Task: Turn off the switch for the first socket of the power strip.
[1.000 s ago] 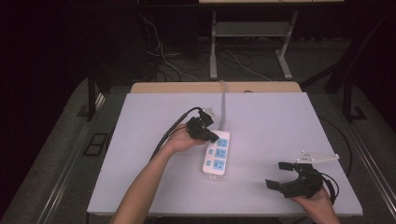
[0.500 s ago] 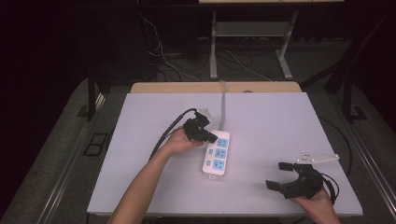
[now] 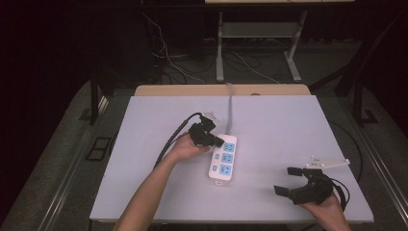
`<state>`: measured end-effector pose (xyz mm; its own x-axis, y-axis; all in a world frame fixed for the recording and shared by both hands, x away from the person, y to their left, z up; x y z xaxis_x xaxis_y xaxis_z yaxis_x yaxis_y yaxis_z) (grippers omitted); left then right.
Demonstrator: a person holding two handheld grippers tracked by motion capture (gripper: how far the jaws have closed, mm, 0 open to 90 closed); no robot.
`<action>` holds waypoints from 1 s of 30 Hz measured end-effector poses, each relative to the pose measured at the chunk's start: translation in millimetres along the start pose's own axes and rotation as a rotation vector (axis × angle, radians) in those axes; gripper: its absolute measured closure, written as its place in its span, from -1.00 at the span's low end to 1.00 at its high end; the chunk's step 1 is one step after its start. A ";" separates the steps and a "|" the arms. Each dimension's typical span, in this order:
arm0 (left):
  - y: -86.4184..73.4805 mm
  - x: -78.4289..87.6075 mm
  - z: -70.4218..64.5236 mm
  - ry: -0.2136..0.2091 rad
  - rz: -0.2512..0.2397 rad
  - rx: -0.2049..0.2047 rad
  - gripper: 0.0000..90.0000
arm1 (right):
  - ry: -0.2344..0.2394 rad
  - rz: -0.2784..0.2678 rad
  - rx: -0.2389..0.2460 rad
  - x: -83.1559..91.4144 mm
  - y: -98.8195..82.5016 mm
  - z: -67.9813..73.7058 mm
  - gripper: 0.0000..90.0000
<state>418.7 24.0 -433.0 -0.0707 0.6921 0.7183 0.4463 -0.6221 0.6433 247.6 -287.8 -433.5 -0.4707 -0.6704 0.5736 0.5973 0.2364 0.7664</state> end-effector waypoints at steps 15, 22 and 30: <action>4.9 18.6 8.4 0.029 -0.115 0.070 0.99 | -0.002 -0.012 -0.008 2.8 0.4 -3.0 -0.98; 3.7 39.0 9.7 0.066 -0.139 0.078 0.99 | -0.007 -0.014 -0.011 3.6 0.3 -4.2 -0.98; 0.9 55.7 8.3 0.092 -0.153 0.085 0.98 | -0.008 -0.013 -0.011 3.3 0.3 -3.9 -0.98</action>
Point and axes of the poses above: each handheld gripper's, and its own axes: x roughly backward along the jaws, y roughly out of its top, z roughly to its left, the point moved 2 cm from there along -x, roughly forward along the jaws, and after that the axes turned 4 degrees about -y, right-handed, at the moved point
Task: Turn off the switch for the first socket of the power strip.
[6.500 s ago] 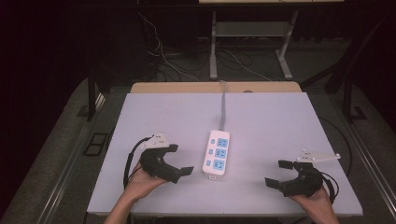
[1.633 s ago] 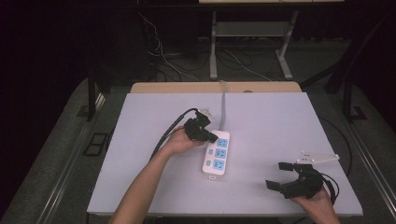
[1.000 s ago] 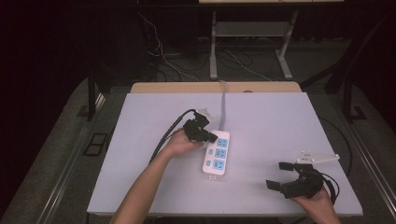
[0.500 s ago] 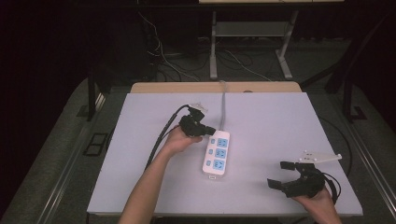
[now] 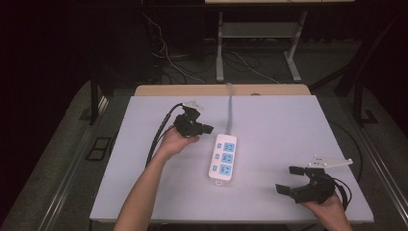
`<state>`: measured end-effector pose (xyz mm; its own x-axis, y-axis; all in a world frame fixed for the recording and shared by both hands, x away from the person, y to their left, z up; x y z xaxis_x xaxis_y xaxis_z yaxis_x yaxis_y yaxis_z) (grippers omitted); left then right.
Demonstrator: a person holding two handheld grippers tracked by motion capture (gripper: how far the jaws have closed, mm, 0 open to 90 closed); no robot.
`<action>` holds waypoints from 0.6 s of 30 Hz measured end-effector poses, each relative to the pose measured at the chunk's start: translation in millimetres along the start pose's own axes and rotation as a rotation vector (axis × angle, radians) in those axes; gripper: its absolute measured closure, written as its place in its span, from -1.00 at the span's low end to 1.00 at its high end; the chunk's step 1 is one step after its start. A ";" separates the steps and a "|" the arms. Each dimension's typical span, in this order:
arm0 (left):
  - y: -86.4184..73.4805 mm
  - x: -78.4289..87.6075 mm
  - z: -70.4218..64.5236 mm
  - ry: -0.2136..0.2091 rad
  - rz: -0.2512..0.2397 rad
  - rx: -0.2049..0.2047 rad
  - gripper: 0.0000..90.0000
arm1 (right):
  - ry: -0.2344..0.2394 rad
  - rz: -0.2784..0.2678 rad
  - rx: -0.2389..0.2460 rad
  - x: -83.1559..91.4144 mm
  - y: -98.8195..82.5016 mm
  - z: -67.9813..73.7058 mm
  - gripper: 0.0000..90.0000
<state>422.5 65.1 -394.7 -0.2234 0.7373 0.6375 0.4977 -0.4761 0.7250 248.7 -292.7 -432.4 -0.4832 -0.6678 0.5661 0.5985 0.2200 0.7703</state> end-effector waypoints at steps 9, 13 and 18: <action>-2.9 19.7 -0.2 0.028 0.007 0.019 0.84 | 0.002 0.001 -0.001 -0.7 0.1 -0.3 -0.99; -6.0 31.1 -0.3 0.038 0.008 0.032 0.77 | 0.004 0.002 -0.001 -1.2 0.3 0.0 -0.98; -12.2 48.9 -1.3 0.049 -0.012 0.072 0.22 | 0.007 0.001 0.002 -1.3 1.0 0.5 -0.98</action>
Point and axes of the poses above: each handheld gripper's, and its own axes: x roughly backward along the jaws, y roughly out of its top, z roughly to its left, the point moved 2 cm from there along -x, roughly forward along the jaws, and after that the axes turned 4 degrees about -y, right-handed, at the moved point
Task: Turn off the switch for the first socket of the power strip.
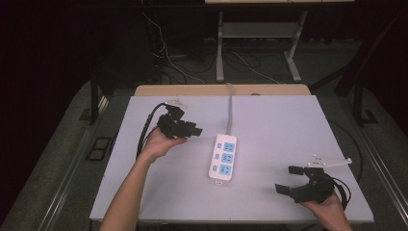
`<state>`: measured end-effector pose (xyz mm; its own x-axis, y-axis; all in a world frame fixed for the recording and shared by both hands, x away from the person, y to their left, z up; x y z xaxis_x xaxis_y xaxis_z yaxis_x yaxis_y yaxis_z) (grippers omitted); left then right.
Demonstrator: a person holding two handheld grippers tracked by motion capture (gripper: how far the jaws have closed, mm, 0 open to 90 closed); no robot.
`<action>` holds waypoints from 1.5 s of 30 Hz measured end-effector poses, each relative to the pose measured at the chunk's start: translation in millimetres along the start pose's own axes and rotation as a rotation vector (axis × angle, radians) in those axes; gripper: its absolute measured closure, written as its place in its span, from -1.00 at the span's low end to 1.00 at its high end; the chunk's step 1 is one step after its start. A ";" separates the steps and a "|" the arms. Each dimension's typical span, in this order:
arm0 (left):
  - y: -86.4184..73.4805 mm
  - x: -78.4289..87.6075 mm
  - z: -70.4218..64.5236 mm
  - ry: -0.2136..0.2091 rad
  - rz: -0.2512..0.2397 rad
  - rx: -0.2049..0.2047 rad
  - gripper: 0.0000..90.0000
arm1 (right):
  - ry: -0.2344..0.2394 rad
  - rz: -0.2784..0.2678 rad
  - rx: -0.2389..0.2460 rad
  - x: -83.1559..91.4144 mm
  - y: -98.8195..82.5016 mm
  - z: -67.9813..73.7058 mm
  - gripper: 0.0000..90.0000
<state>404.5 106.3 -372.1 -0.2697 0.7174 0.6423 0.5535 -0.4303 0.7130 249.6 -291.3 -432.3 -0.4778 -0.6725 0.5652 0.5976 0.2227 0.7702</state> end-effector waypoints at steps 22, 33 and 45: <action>-37.4 43.8 -12.9 0.068 -0.098 0.049 -1.00 | 0.000 0.005 0.002 -1.6 0.4 0.8 -0.98; -60.1 51.1 -27.4 0.073 -0.131 0.028 -1.00 | -0.003 0.006 0.004 -2.5 0.4 1.0 -0.98; -89.6 48.4 -42.3 0.065 -0.166 0.017 -1.00 | -0.002 0.007 0.002 -2.7 0.1 1.2 -0.98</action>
Point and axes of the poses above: each handheld gripper's, and its own axes: x roughly backward along the jaws, y roughly out of its top, z roughly to its left, the point moved 2 cm from there along -x, roughly forward along the jaws, and after that the axes turned 4 degrees about -y, right-handed, at the moved point
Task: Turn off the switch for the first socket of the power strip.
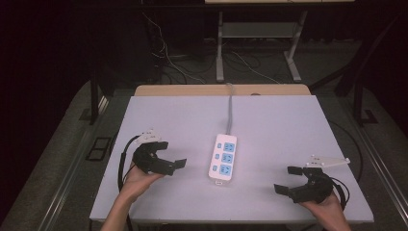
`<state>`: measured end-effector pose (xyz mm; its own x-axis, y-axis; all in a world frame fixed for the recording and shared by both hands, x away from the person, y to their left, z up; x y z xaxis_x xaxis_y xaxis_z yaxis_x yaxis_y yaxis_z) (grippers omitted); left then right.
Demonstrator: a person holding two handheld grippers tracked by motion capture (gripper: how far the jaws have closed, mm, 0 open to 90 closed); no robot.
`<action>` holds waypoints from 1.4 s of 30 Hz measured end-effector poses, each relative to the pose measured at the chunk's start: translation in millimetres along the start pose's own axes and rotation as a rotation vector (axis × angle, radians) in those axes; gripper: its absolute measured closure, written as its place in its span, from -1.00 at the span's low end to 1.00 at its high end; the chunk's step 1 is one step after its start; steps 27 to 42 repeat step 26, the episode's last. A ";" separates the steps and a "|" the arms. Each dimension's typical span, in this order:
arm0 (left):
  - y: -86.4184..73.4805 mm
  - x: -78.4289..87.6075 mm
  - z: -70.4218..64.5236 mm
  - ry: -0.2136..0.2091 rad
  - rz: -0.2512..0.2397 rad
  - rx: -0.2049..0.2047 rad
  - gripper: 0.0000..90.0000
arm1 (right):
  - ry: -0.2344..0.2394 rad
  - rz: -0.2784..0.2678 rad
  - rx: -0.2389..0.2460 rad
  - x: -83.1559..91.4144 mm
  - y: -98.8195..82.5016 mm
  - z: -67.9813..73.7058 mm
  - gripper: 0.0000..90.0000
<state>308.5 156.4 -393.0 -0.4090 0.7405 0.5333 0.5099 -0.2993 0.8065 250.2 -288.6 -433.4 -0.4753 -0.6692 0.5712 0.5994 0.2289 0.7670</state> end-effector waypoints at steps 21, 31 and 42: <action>-51.8 3.0 -14.9 -0.024 -0.075 0.013 -1.00 | 0.007 0.007 -0.009 -1.2 -1.4 1.2 -0.98; -55.2 3.2 -16.4 -0.030 -0.085 0.010 -1.00 | 0.009 0.009 -0.011 -1.3 -1.6 1.1 -0.98; -55.2 3.2 -16.4 -0.030 -0.085 0.010 -1.00 | 0.009 0.009 -0.011 -1.3 -1.6 1.1 -0.98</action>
Point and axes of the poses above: each handheld gripper's, and its own axes: x roughly backward along the jaws, y roughly out of its top, z roughly to its left, the point moved 2 cm from there along -x, roughly forward along the jaws, and after that the axes turned 4 degrees about -y, right-handed, at the moved point
